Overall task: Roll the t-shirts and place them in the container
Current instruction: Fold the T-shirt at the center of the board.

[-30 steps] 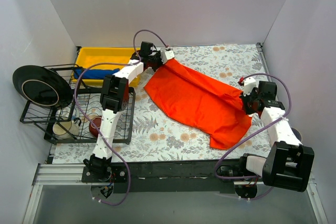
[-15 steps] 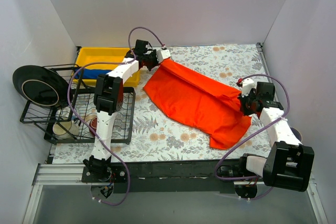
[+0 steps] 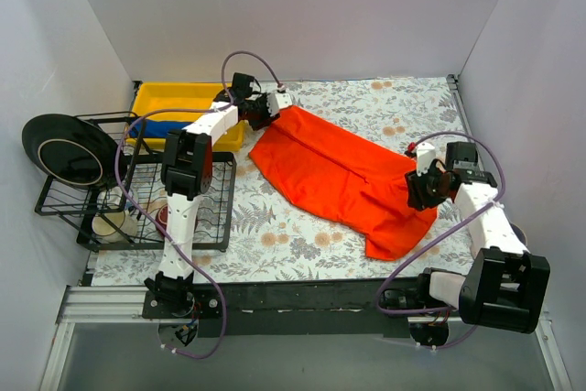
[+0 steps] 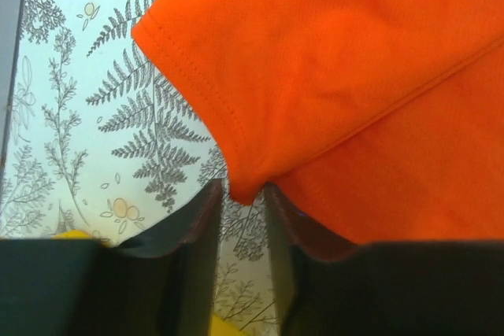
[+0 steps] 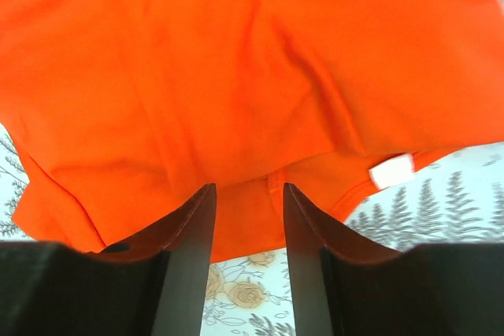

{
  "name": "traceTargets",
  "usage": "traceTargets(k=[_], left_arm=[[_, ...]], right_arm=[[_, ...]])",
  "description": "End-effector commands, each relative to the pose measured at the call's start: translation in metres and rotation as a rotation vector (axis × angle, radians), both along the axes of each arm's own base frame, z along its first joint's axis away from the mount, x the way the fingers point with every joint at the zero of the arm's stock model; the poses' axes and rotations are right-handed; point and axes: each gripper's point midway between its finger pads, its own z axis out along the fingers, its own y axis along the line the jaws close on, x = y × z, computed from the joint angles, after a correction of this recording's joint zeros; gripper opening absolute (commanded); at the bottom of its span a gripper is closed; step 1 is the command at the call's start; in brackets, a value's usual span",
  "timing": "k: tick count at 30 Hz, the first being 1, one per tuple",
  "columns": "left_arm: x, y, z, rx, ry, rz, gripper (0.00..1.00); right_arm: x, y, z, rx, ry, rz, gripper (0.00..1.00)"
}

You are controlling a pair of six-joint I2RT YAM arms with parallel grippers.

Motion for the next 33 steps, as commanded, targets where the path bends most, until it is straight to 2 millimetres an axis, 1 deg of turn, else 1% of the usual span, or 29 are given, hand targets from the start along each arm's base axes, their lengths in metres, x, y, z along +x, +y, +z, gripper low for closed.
traceTargets(k=[1, 2, 3, 4, 5, 6, 7, 8, 9, 10, 11, 13, 15, 16, 17, 18, 19, 20, 21, 22, 23, 24, 25, 26, 27, 30, 31, 32, 33], left_arm=[[0.017, 0.009, 0.094, -0.072, -0.128, 0.05, 0.42], [0.019, 0.006, 0.097, -0.096, -0.123, 0.058, 0.46], [0.025, 0.003, 0.103, -0.122, -0.131, 0.071, 0.55], [0.033, 0.0, 0.118, -0.161, -0.148, 0.095, 0.58], [0.037, -0.004, 0.125, -0.219, -0.123, 0.145, 0.61], [0.042, -0.006, 0.117, -0.247, -0.091, 0.179, 0.63], [0.046, -0.009, 0.119, -0.278, -0.075, 0.205, 0.64], [0.05, -0.014, 0.129, -0.337, -0.053, 0.242, 0.65], [0.05, -0.018, 0.123, -0.357, -0.028, 0.243, 0.66], [0.049, -0.023, 0.124, -0.376, -0.016, 0.247, 0.65], [0.048, -0.025, 0.118, -0.394, 0.01, 0.262, 0.66], [0.046, -0.034, 0.115, -0.445, 0.044, 0.273, 0.64], [0.044, -0.043, 0.108, -0.493, 0.087, 0.292, 0.62], [0.043, -0.046, 0.101, -0.508, 0.115, 0.294, 0.6], [0.042, -0.049, 0.098, -0.524, 0.138, 0.297, 0.55], [0.042, -0.051, 0.096, -0.542, 0.161, 0.306, 0.54], [0.04, -0.054, 0.091, -0.558, 0.196, 0.319, 0.52], [0.038, -0.056, 0.083, -0.565, 0.225, 0.318, 0.49], [0.037, -0.057, 0.078, -0.567, 0.244, 0.321, 0.47], [0.033, -0.058, 0.07, -0.571, 0.276, 0.331, 0.46], [0.031, -0.059, 0.066, -0.572, 0.289, 0.335, 0.46], [0.03, -0.059, 0.061, -0.572, 0.305, 0.341, 0.46], [0.027, -0.06, 0.058, -0.577, 0.325, 0.351, 0.46], [0.026, -0.059, 0.054, -0.577, 0.34, 0.359, 0.46], [0.025, -0.06, 0.052, -0.579, 0.348, 0.361, 0.46], [0.021, -0.061, 0.047, -0.578, 0.368, 0.362, 0.46], [0.02, -0.061, 0.048, -0.577, 0.369, 0.363, 0.46], [0.02, -0.061, 0.047, -0.576, 0.37, 0.363, 0.46], [0.019, -0.062, 0.049, -0.577, 0.37, 0.36, 0.46]], right_arm=[[0.032, -0.003, 0.045, 0.004, -0.084, 0.017, 0.48], [0.038, -0.005, 0.047, 0.01, -0.085, 0.002, 0.48], [0.045, -0.005, 0.05, 0.017, -0.094, -0.011, 0.48], [0.058, -0.008, 0.053, 0.019, -0.107, -0.033, 0.48], [0.065, -0.01, 0.054, 0.027, -0.108, -0.07, 0.48], [0.072, -0.013, 0.052, 0.024, -0.108, -0.1, 0.48], [0.082, -0.021, 0.049, 0.004, -0.103, -0.137, 0.47], [0.092, -0.026, 0.05, 0.001, -0.116, -0.181, 0.47], [0.099, -0.032, 0.048, -0.013, -0.119, -0.215, 0.47], [0.105, -0.042, 0.041, -0.035, -0.105, -0.256, 0.47], [0.114, -0.046, 0.044, -0.033, -0.126, -0.273, 0.47], [0.12, -0.053, 0.036, -0.039, -0.118, -0.3, 0.47], [0.127, -0.064, 0.036, -0.06, -0.13, -0.307, 0.46], [0.128, -0.068, 0.029, -0.065, -0.112, -0.312, 0.45], [0.13, -0.072, 0.029, -0.068, -0.109, -0.317, 0.44], [0.133, -0.077, 0.031, -0.074, -0.102, -0.325, 0.42], [0.133, -0.087, 0.027, -0.074, -0.08, -0.347, 0.42], [0.134, -0.09, 0.026, -0.072, -0.07, -0.355, 0.41], [0.138, -0.096, 0.032, -0.07, -0.07, -0.366, 0.39], [0.136, -0.101, 0.026, -0.06, -0.04, -0.382, 0.38], [0.135, -0.104, 0.026, -0.055, -0.029, -0.392, 0.38], [0.138, -0.11, 0.031, -0.048, -0.034, -0.408, 0.38], [0.133, -0.11, 0.028, -0.031, 0.0, -0.423, 0.38], [0.133, -0.111, 0.03, -0.021, 0.004, -0.435, 0.39], [0.131, -0.114, 0.031, -0.006, 0.013, -0.455, 0.43], [0.119, -0.11, 0.033, 0.082, 0.082, -0.538, 0.51], [0.115, -0.108, 0.033, 0.105, 0.096, -0.554, 0.58], [0.11, -0.106, 0.034, 0.133, 0.12, -0.599, 0.59], [0.107, -0.108, 0.033, 0.145, 0.13, -0.626, 0.62]])
